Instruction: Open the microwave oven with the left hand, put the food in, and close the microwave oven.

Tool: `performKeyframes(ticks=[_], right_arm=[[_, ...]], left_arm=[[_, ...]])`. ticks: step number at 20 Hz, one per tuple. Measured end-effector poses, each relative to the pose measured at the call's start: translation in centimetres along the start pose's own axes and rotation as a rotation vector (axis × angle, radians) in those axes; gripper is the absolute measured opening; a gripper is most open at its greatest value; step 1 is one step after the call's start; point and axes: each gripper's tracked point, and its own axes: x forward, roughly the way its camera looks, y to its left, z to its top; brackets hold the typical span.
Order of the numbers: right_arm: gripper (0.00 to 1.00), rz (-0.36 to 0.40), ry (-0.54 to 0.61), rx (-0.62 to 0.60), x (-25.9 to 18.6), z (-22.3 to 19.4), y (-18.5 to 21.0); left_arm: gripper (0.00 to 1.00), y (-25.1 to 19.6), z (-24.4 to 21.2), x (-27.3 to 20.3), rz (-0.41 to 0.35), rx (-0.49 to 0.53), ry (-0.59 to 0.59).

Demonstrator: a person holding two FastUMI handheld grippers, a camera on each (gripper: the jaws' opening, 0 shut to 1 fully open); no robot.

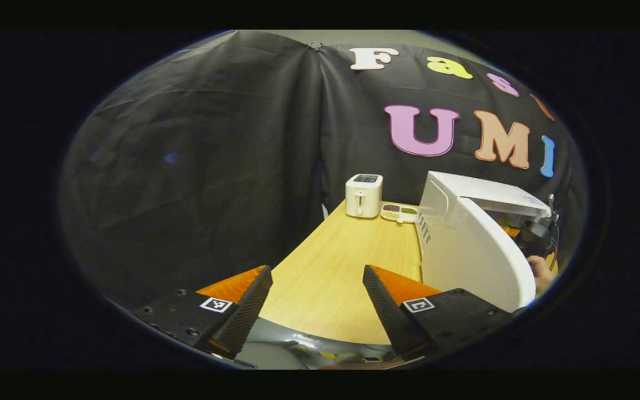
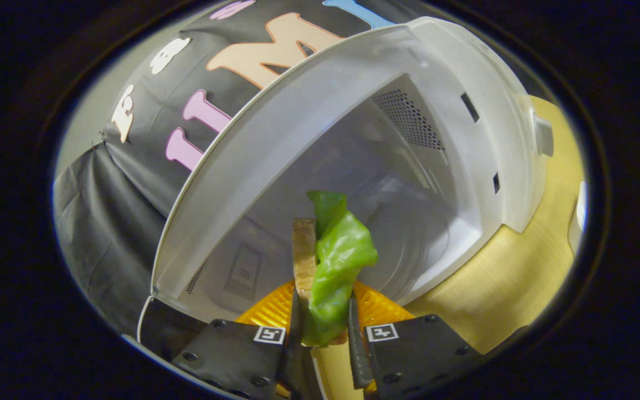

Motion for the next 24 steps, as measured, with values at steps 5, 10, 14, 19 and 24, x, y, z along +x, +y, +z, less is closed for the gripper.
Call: performKeyframes(ticks=[5, 10, 14, 19, 24], right_arm=[[0.39, -0.079, -0.001, -0.099, 1.3, 0.7, -1.6], [0.65, -0.185, -0.004, -0.283, 1.4, 1.5, -3.1], [0.81, -0.265, -0.004, -0.438, 0.8, 1.8, -4.4], [0.98, -0.257, -0.080, -0.507, -0.8, 3.5, -3.3], [0.98, -0.247, -0.145, -0.565, -3.8, 4.9, -1.6]], left_arm=[[0.92, -0.9, 0.2, 0.1, -0.014, -0.007, 0.012], [0.95, -0.4, 0.3, 0.2, -0.010, -0.001, 0.010], [0.96, -0.6, 0.2, 0.2, -0.018, -0.013, 0.013], [0.95, -0.9, -0.1, 0.1, -0.036, -0.025, 0.020], [0.90, -1.1, -0.6, 0.0, -0.056, -0.036, 0.032]])
